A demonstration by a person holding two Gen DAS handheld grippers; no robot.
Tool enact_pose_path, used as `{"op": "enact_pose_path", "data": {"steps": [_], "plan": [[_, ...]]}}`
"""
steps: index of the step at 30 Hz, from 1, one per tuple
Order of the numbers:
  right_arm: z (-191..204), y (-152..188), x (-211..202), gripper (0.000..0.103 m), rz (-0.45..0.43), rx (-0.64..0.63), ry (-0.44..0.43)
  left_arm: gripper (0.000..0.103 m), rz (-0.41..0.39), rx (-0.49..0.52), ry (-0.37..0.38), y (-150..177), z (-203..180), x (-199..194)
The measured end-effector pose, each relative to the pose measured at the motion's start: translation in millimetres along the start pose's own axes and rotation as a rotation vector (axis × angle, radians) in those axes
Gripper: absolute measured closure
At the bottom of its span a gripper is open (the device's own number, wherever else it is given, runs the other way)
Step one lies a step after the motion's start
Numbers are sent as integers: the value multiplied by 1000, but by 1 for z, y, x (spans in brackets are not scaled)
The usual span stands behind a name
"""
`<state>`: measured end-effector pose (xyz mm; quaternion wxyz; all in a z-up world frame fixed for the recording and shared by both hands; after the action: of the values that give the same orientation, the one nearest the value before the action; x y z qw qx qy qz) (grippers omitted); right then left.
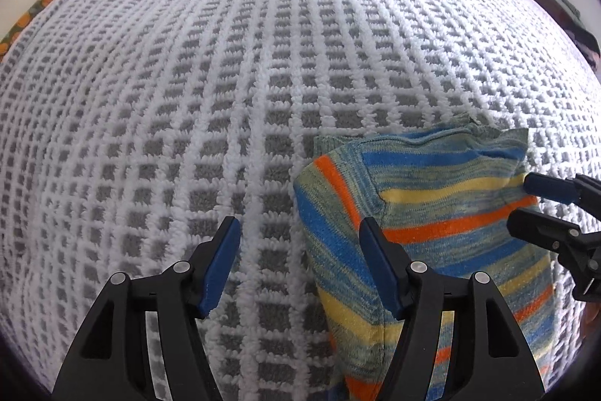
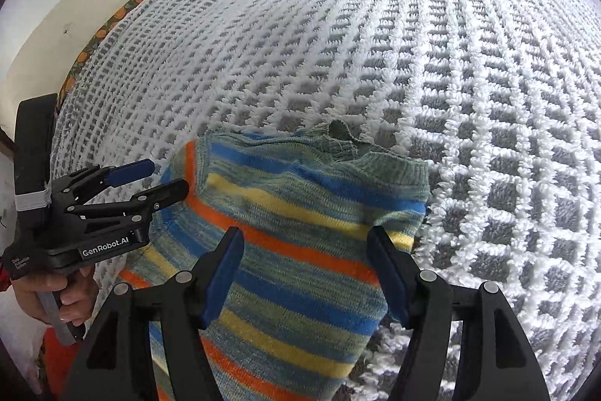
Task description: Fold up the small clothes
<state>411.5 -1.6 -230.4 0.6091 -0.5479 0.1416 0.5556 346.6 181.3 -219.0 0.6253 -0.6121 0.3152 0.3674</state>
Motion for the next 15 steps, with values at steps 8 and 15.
{"op": "enact_pose_path", "data": {"steps": [8,15], "plan": [[49,54,-82,32,-74,-85,-127,34,2,-60,129,73,1,-60],[50,154,-96,30,-64,-53,-54,31,-36,-249,146,131,27,-84]]}}
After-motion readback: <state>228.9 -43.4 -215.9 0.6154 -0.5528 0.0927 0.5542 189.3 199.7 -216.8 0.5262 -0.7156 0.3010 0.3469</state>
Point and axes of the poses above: each gripper's, at about its wrist camera, not at the fingertips, and x roughly the way its jaws point, z to its left, y to its underside, the point moved 8 cm from there along x, roughly the way its jaws point, and after that the axes turned 6 degrees about -z, right-handed, at the moved point
